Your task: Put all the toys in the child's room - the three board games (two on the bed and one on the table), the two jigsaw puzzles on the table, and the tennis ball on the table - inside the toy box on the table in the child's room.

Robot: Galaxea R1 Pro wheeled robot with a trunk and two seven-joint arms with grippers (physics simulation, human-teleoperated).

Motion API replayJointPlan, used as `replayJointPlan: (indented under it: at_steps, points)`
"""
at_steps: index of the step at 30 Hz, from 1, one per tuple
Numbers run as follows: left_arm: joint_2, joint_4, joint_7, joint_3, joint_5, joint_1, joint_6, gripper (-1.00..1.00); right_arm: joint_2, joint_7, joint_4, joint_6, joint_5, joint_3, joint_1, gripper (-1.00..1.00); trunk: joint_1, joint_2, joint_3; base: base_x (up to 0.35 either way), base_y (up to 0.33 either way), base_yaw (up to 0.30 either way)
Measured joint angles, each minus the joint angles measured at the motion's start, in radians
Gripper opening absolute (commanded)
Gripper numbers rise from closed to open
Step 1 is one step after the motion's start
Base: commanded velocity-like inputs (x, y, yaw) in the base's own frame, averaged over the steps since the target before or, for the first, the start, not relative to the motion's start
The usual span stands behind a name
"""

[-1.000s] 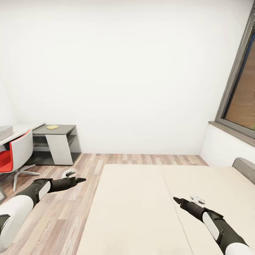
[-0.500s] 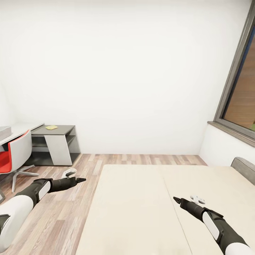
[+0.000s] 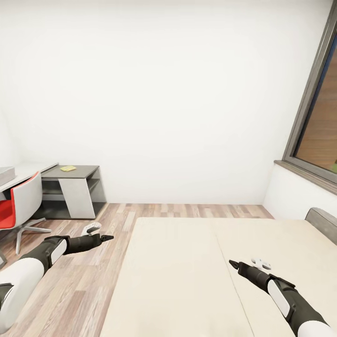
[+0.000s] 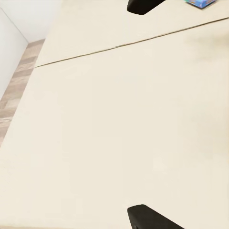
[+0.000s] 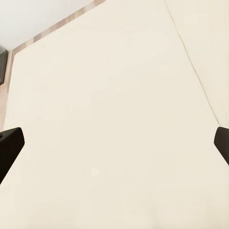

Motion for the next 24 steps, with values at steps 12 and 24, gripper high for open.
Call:
replayJointPlan:
  at_steps: [12,24]
  points:
    - [0.000,0.000,-0.001,0.000,-0.001,0.001,0.000,1.00,0.000,0.000,0.000,0.000,0.000,0.000,0.000,1.00,0.000,0.000,0.000,0.000,0.000,0.000]
    - [0.000,0.000,-0.006,0.000,-0.001,0.001,0.000,1.00,0.000,0.000,0.000,0.000,0.000,0.000,0.000,1.00,0.000,0.000,0.000,0.000,-0.002,-0.025]
